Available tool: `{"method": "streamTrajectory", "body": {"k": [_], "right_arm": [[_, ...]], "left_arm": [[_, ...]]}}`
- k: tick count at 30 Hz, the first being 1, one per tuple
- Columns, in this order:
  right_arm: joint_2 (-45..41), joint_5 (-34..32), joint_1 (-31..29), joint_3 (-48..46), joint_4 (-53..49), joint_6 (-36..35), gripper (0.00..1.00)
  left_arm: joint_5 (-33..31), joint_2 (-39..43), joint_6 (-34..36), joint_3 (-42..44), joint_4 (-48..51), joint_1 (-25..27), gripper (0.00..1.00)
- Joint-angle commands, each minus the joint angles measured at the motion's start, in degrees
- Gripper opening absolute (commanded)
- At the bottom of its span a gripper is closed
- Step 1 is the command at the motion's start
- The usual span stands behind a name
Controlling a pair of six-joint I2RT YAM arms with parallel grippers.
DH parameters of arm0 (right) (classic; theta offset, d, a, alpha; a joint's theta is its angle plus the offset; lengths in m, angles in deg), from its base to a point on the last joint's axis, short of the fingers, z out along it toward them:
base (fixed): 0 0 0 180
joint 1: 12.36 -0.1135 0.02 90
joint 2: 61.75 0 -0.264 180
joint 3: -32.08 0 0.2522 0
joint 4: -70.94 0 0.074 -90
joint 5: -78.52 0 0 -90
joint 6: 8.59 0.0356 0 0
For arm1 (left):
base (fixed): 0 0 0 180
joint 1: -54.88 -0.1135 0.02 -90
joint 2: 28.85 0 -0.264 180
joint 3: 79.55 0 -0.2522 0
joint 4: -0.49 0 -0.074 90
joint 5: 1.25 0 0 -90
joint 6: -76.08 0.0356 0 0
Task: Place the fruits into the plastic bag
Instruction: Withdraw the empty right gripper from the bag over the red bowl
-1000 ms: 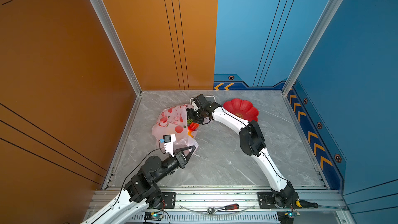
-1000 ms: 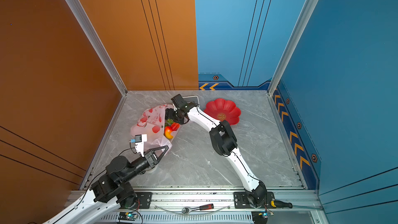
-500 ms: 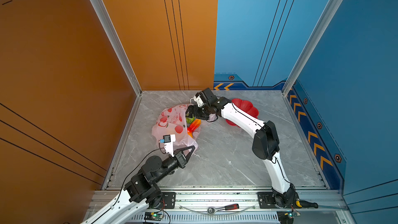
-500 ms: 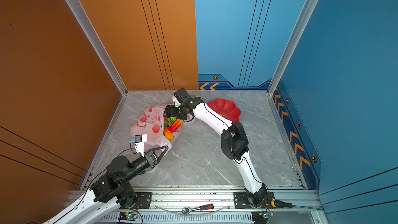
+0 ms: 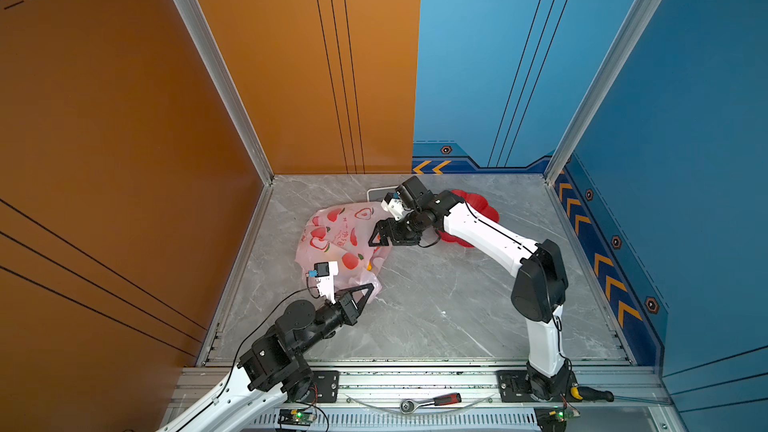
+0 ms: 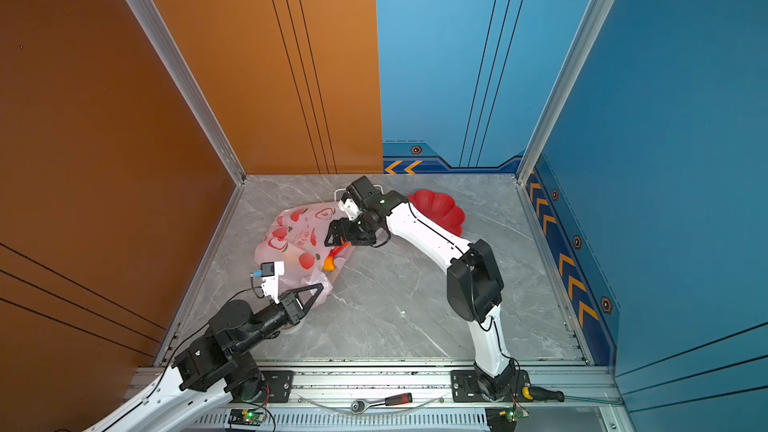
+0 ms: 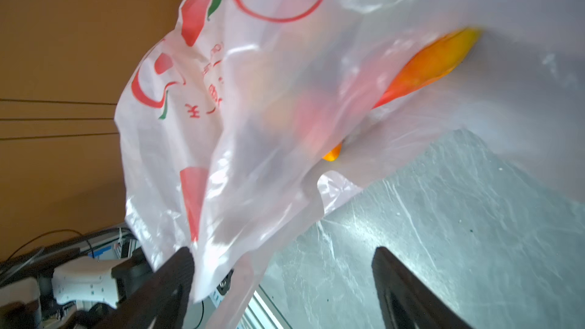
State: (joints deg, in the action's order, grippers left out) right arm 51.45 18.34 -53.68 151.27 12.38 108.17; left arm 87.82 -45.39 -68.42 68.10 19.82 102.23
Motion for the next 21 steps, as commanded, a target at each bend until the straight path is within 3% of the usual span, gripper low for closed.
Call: {"method": "streamTrajectory", "body": {"k": [1, 11, 21], "right_arm": [[-5.23, 0.03, 0.72, -3.44, -2.58, -3.24, 1.00], [-17.32, -4.94, 6.21, -11.74, -3.54, -6.65, 1.00], [-26.26, -7.71, 19.29, -19.92, 2.54, -5.94, 1.00]], "left_arm": [[-1.71, 0.85, 0.01, -2.30, 1.42, 0.56, 0.00], [-2.26, 1.21, -0.26, -2.41, 1.91, 0.55, 0.00], [-1.97, 0.18, 0.19, -2.90, 1.29, 0.46, 0.00]]}}
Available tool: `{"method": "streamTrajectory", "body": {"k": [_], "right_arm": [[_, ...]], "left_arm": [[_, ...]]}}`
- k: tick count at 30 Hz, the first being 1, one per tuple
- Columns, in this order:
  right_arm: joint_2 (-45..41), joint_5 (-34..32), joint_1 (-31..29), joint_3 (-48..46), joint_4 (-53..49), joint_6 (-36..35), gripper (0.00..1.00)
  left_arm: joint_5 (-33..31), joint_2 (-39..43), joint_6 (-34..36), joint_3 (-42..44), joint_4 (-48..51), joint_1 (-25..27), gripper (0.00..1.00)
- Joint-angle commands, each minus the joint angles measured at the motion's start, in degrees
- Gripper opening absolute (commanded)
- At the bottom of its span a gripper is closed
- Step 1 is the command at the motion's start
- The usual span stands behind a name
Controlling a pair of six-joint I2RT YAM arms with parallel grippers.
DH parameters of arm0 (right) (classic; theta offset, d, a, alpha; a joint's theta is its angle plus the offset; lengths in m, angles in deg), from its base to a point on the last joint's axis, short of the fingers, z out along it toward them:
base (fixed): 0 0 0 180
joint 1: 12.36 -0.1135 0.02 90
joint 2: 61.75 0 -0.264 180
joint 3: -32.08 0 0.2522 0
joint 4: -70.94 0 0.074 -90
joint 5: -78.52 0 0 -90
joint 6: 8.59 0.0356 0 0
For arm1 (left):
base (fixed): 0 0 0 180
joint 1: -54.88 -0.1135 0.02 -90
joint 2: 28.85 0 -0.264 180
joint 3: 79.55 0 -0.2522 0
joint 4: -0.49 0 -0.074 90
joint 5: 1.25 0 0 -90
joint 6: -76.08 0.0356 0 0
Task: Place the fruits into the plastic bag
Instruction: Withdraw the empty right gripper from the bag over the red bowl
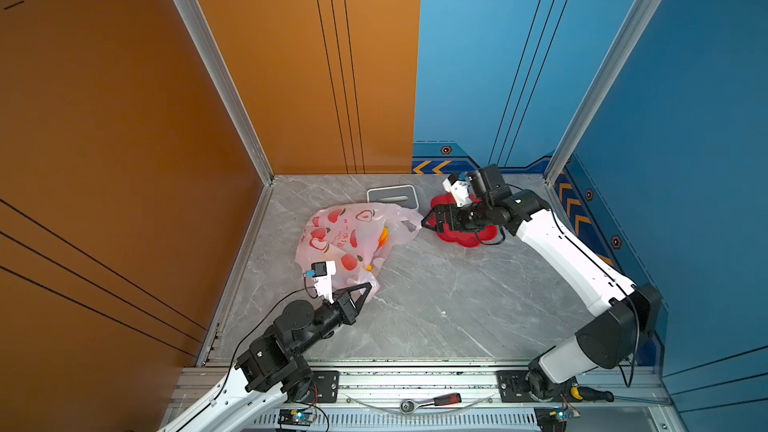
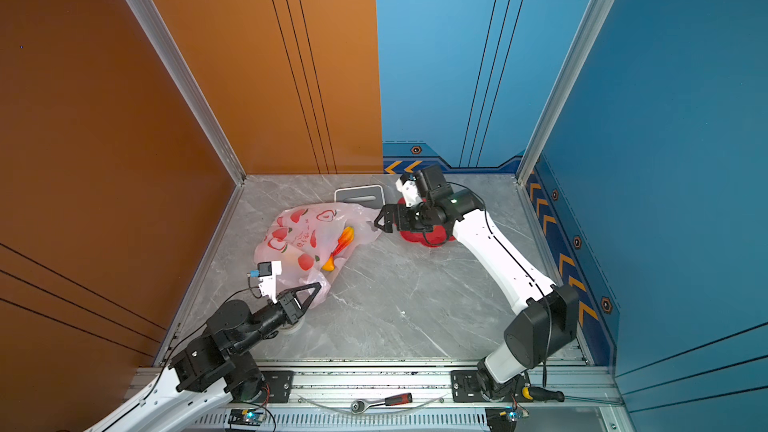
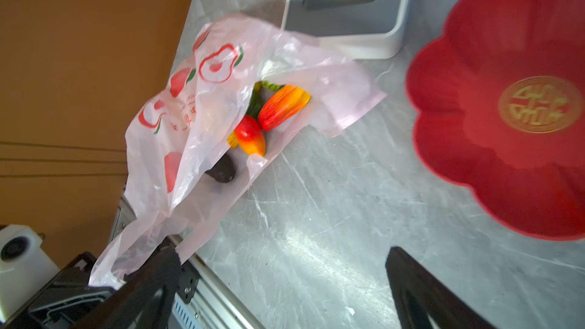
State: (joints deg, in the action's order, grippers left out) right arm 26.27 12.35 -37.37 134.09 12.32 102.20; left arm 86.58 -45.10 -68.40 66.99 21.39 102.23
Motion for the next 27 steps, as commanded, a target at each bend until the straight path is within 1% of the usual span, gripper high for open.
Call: {"method": "streamTrajectory", "body": {"k": [1, 4, 7, 12, 17, 23, 25, 27], "right_arm": [[-1.10, -1.07, 4.26, -3.58, 3.40, 0.56, 1.00], [-0.35, 1.90, 7.32, -5.96, 6.31, 2.40, 1.00], [0.52, 4.89, 8.56, -8.56, 9.96, 4.58, 1.00], [4.22, 10.51, 8.45, -11.28, 15.81, 8.27, 1.00], [9.50, 14.57, 7.46, -12.74, 22.36, 12.32, 1.00], [14.86, 15.79, 5.37, -11.59, 26.49, 14.17, 1.00], [16.12, 15.50, 4.45, -10.69, 26.32, 13.48, 1.00], [17.09, 13.95, 3.41, -9.26, 24.99, 11.24, 1.00]], "left_arm": [[-0.64, 0.02, 0.16, -1.81, -0.20, 0.43, 0.00], [-0.70, 0.76, 0.16, -1.68, 0.16, 0.38, 0.00], [-0.81, 1.44, -0.01, -1.49, 0.49, 0.39, 0.00], [-0.55, 1.35, 0.12, -1.94, 0.69, 0.36, 0.00], [-0.46, 1.42, 0.16, -2.00, 0.85, 0.37, 0.00], [-0.44, 1.56, 0.25, -2.31, 1.37, 0.35, 0.00], [-0.45, 1.67, 0.25, -2.27, 1.55, 0.36, 0.00], [-0.51, 1.86, 0.25, -2.17, 1.74, 0.29, 0.00]]}}
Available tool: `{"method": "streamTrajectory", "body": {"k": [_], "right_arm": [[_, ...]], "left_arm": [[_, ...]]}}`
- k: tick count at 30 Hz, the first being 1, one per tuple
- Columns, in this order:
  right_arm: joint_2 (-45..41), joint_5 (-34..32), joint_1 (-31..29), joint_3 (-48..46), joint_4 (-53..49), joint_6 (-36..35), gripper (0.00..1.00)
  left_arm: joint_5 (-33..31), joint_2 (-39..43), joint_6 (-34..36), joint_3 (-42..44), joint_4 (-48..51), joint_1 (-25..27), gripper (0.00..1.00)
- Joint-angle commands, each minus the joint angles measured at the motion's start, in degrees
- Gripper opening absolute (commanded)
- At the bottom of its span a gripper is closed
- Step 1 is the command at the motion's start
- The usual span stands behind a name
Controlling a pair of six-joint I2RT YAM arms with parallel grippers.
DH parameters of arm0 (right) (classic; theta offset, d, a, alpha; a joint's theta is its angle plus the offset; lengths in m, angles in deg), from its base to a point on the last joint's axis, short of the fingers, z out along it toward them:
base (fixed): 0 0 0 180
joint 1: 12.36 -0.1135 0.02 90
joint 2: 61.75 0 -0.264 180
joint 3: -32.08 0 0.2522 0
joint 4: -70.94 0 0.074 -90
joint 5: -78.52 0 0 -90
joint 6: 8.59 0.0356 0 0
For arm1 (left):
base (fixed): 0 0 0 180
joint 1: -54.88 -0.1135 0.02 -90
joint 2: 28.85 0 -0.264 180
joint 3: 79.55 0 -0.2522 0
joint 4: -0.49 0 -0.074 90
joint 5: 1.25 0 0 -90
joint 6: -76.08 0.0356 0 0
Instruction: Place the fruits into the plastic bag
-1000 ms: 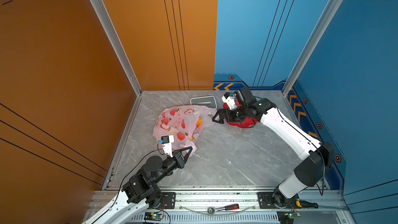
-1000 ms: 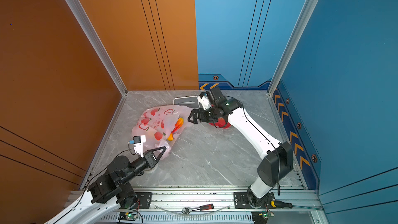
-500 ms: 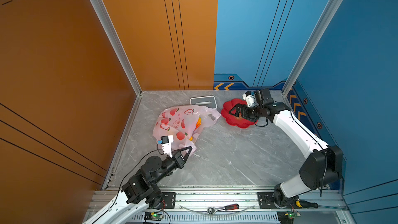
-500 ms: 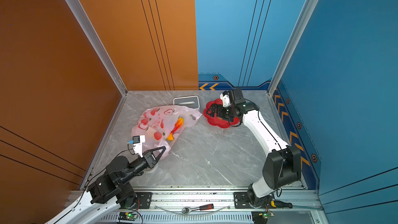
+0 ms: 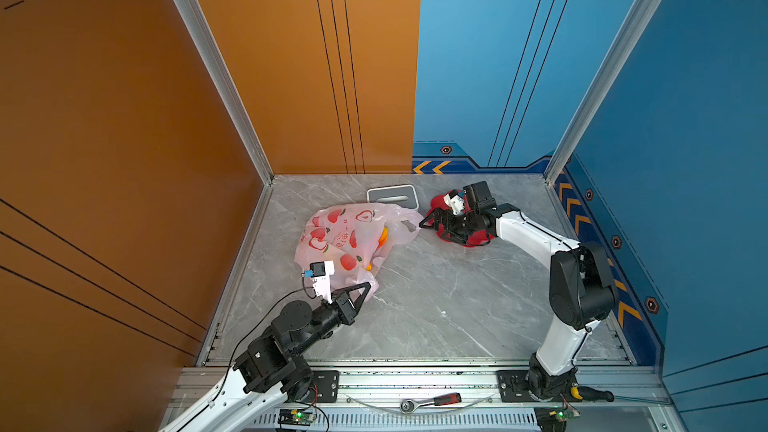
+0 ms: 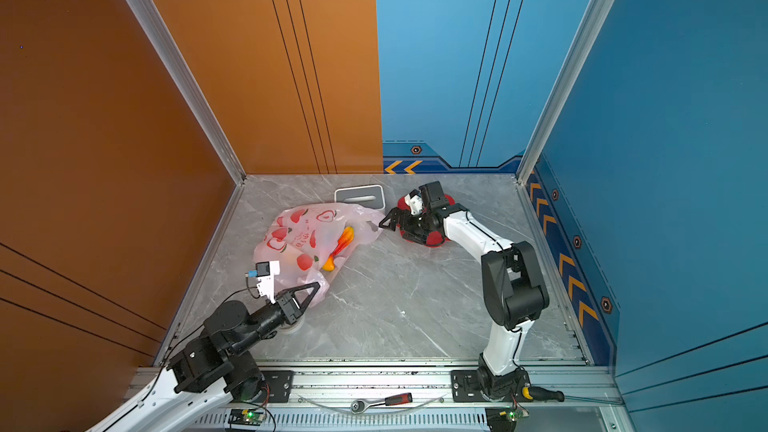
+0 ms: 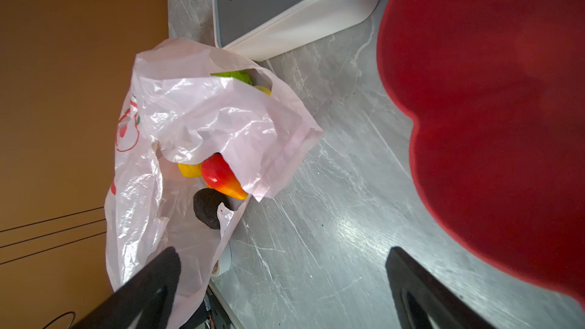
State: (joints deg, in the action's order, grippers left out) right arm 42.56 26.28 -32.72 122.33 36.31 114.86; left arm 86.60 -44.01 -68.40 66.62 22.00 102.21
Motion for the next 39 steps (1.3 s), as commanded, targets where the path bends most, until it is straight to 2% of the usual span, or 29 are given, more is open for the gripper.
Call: {"method": "streamTrajectory", "body": {"k": [1, 8, 12, 39], "right_arm": [[1.25, -1.15, -1.79, 3.30, -0.21, -2.87, 1.00], [5.55, -12.61, -6.48, 11.35, -10.12, -15.70, 1.00], [8.01, -17.71, -8.82, 15.67, -13.52, -20.14, 1.00], [18.68, -22.46, -9.79, 29.08, -15.61, -19.66, 0.89]], "left_arm": [[-0.57, 0.85, 0.20, -1.67, 1.11, 0.28, 0.00], [-0.48, 1.09, 0.16, -1.52, 1.12, 0.13, 0.00], [-0.57, 1.57, -0.01, -1.29, 1.53, 0.04, 0.00], [-1.88, 5.66, -0.63, -0.93, 6.57, -0.44, 0.00]]}}
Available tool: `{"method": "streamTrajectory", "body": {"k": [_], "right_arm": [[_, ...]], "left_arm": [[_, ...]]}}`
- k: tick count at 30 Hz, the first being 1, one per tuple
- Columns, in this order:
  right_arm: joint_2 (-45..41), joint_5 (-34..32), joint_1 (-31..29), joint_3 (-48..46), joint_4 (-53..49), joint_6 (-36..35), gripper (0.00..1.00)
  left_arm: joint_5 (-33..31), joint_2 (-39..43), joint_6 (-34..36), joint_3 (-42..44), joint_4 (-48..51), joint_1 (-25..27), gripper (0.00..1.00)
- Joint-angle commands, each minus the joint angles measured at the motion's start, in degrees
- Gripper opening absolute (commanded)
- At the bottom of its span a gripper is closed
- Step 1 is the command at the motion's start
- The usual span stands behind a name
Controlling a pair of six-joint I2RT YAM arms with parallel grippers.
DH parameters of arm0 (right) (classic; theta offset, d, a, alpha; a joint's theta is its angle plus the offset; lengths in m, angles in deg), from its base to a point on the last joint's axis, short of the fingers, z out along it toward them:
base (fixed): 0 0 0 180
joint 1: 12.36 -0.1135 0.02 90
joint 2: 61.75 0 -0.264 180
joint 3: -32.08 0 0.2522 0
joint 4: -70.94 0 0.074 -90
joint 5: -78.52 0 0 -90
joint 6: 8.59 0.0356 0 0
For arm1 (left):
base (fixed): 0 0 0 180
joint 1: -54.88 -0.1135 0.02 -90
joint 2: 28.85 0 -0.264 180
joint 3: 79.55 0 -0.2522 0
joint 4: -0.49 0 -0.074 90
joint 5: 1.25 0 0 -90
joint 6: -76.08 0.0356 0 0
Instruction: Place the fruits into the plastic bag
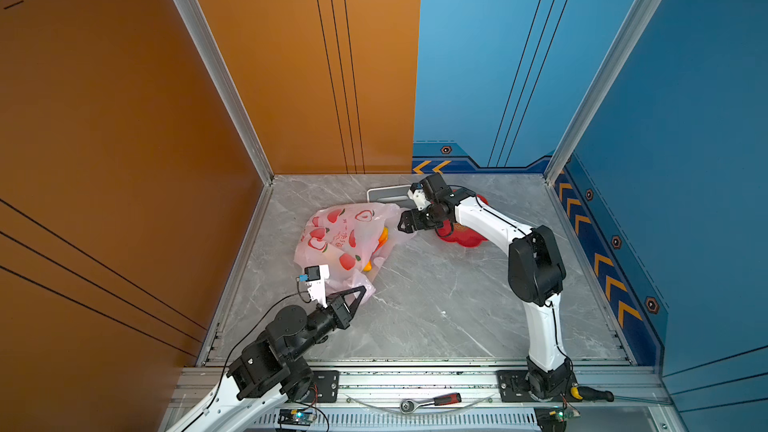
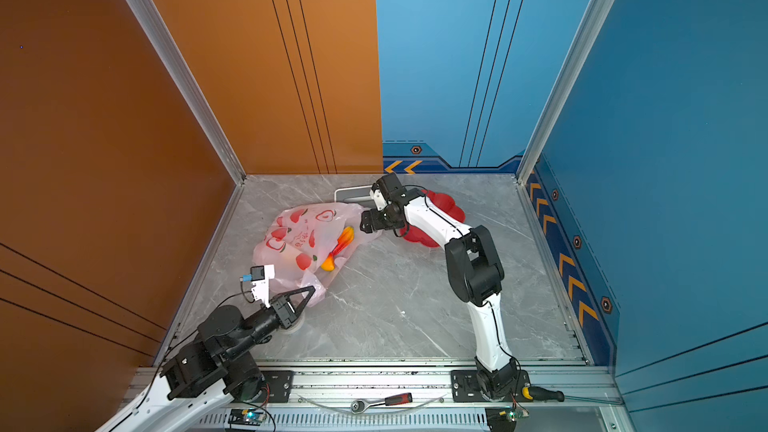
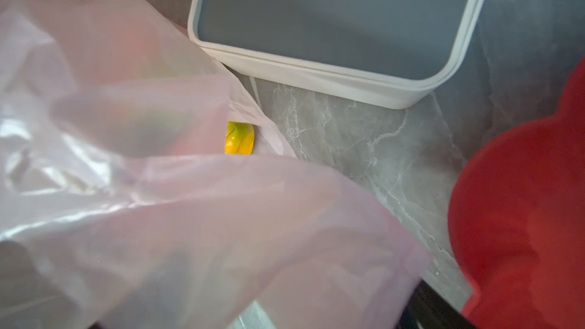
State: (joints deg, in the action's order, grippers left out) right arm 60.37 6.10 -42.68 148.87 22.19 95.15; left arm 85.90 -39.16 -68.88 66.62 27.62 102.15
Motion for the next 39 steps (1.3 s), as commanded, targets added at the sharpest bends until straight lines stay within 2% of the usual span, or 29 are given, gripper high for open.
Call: {"method": "streamTrajectory", "body": {"k": [1, 18, 35, 39], "right_arm": [[1.19, -2.83, 0.27, 3.01, -1.71, 0.06, 0.88], [3.82, -12.29, 1.34, 7.61, -4.30, 0.24, 0.76], [5.12, -13.01, 1.59, 9.87, -4.39, -0.03, 0.68], [5.97, -12.43, 1.34, 10.78, -4.40, -0.02, 0.54]], "left_arm": [[-1.26, 0.97, -0.18, -0.95, 1.12, -0.33, 0.00], [-2.13, 3.17, -0.20, -1.23, 3.30, -0.42, 0.00], [-3.04, 4.41, -0.59, -1.31, 4.51, -0.52, 0.00], [-2.94, 4.67, -0.68, -1.35, 4.99, -0.57, 0.00]]}}
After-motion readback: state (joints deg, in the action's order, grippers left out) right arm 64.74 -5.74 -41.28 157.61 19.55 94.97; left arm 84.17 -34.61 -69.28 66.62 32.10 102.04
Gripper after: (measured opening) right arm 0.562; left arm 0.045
